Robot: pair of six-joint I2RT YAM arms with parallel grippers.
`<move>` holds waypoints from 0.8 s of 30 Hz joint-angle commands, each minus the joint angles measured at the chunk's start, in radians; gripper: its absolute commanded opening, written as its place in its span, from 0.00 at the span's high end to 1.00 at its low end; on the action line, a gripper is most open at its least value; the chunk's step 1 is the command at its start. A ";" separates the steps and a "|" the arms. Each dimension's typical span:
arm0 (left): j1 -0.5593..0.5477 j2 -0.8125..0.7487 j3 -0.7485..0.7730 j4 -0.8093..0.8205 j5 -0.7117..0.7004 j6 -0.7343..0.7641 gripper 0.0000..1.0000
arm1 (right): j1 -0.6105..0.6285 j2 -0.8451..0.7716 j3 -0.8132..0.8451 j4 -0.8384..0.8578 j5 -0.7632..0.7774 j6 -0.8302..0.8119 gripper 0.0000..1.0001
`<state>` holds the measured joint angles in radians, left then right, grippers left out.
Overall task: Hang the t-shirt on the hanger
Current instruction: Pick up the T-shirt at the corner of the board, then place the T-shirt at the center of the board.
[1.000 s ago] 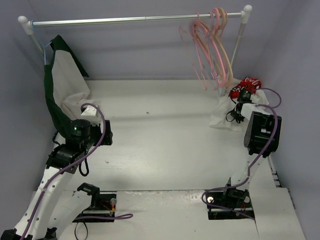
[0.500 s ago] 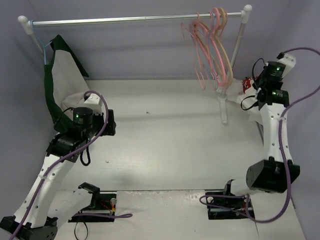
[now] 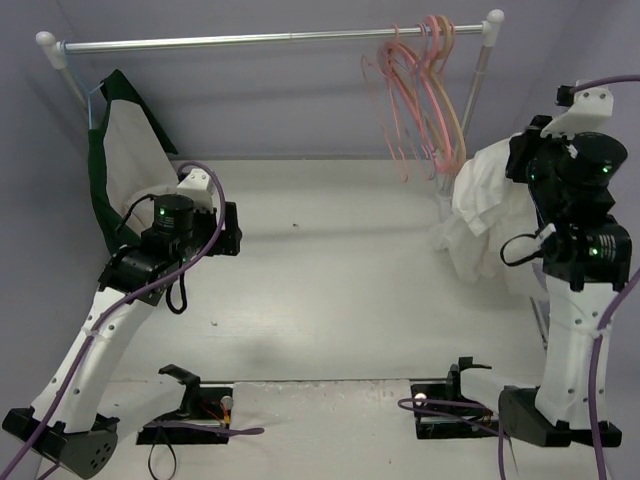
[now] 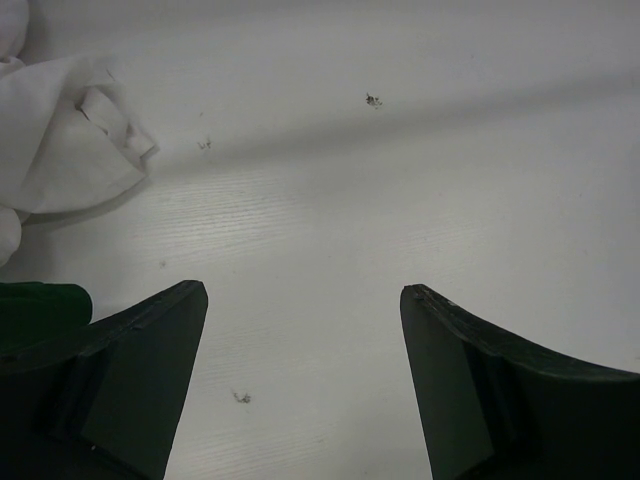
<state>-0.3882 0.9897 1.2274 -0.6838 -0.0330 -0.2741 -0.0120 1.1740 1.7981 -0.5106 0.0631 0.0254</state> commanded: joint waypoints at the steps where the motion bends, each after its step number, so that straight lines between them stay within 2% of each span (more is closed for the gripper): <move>1: -0.006 0.000 0.066 0.040 0.016 -0.020 0.21 | 0.006 -0.070 0.092 0.112 -0.326 -0.065 1.00; 5: -0.006 -0.014 0.064 0.029 0.010 -0.031 0.21 | 0.049 -0.037 0.153 0.125 -0.652 -0.038 1.00; 8: -0.006 -0.028 0.058 0.017 -0.007 -0.037 0.21 | 0.050 0.008 0.133 0.240 -0.938 0.063 1.00; 10: -0.006 -0.036 0.058 0.004 -0.013 -0.042 0.21 | 0.053 0.044 0.107 0.444 -1.131 0.247 1.00; 11: -0.006 -0.040 0.060 0.000 -0.016 -0.043 0.21 | 0.056 0.080 0.074 0.542 -1.161 0.327 1.00; 12: -0.006 -0.043 0.061 -0.006 -0.021 -0.050 0.21 | 0.067 0.102 0.064 0.695 -1.174 0.447 1.00; 14: -0.006 -0.051 0.069 -0.025 -0.030 -0.059 0.21 | 0.130 0.186 0.122 0.757 -1.157 0.479 1.00; 17: -0.006 -0.071 0.072 -0.042 -0.045 -0.077 0.21 | 0.258 0.324 0.262 0.736 -1.090 0.420 1.00; 18: -0.005 -0.075 0.072 -0.051 -0.053 -0.085 0.21 | 0.289 0.358 0.356 0.745 -1.082 0.413 1.00; 21: -0.005 -0.102 0.069 -0.068 -0.068 -0.099 0.21 | 0.389 0.461 0.464 0.829 -1.051 0.413 1.00; 24: -0.005 -0.132 0.064 -0.089 -0.102 -0.109 0.21 | 0.472 0.467 0.434 0.853 -0.955 0.320 1.00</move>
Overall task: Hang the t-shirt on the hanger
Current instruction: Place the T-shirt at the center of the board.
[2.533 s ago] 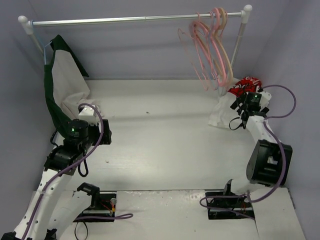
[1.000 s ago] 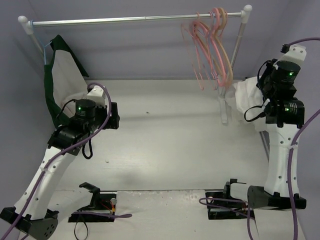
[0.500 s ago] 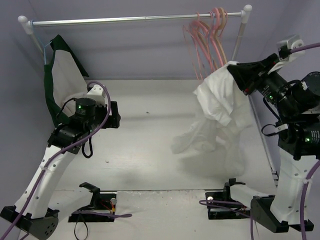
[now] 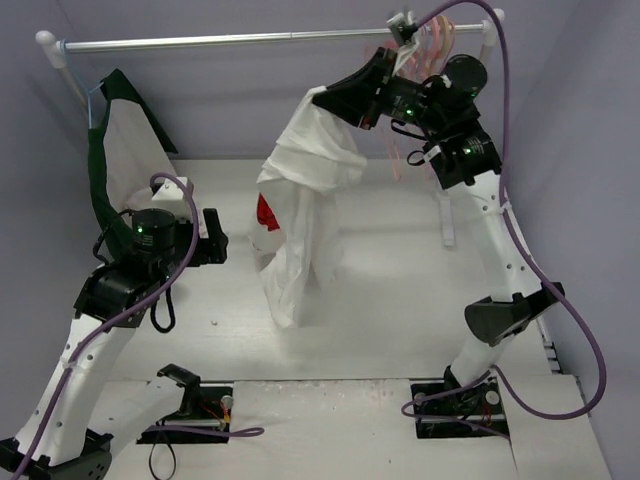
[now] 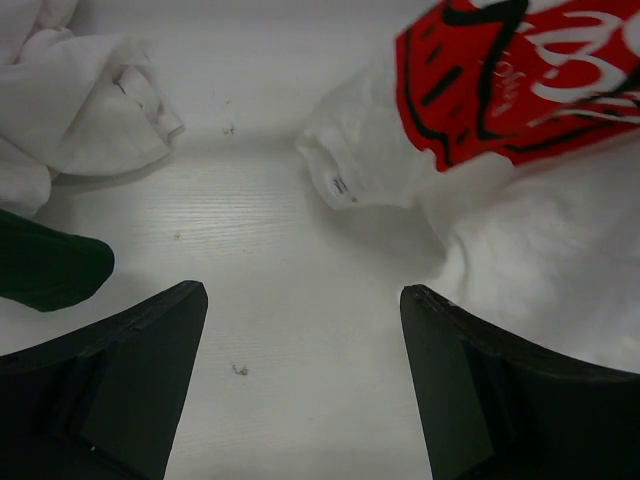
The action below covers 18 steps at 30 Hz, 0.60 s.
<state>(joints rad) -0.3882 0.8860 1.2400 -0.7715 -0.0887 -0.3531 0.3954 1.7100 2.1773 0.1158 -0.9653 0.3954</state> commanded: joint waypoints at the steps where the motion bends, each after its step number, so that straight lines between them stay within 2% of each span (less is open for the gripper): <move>1: -0.005 -0.042 0.050 -0.008 -0.052 -0.032 0.21 | 0.085 -0.084 0.026 0.229 0.094 -0.087 1.00; 3: -0.005 -0.055 0.042 -0.021 -0.069 -0.035 0.21 | 0.147 -0.166 -0.072 0.249 0.176 -0.188 1.00; 4: -0.005 -0.067 0.036 -0.025 -0.074 -0.037 0.21 | 0.160 -0.205 -0.188 0.254 0.206 -0.216 1.00; 7: -0.005 -0.075 0.012 -0.034 -0.071 -0.046 0.21 | 0.180 -0.350 -0.403 0.217 0.321 -0.291 1.00; 11: -0.005 -0.052 -0.014 -0.043 -0.040 -0.069 0.21 | 0.188 -0.563 -0.624 0.040 0.489 -0.354 1.00; 13: -0.005 -0.032 -0.034 -0.031 -0.023 -0.075 0.21 | 0.189 -0.627 -0.716 -0.086 0.577 -0.368 0.95; 14: -0.005 -0.021 -0.040 -0.026 -0.019 -0.079 0.21 | 0.189 -0.680 -0.790 -0.141 0.667 -0.369 0.90; 15: -0.005 -0.013 -0.045 -0.011 -0.013 -0.087 0.21 | 0.189 -0.700 -0.821 -0.254 0.712 -0.365 0.77; 17: -0.005 0.024 -0.060 0.006 0.013 -0.096 0.21 | 0.189 -0.749 -0.866 -0.358 0.801 -0.323 0.70; 18: -0.005 0.036 -0.062 0.015 0.027 -0.112 0.21 | 0.189 -0.762 -0.899 -0.439 0.815 -0.313 0.44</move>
<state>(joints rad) -0.3882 0.8703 1.1778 -0.8227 -0.1032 -0.4244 0.5835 0.9607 1.3361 -0.1493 -0.3443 0.0849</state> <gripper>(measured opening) 0.792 0.393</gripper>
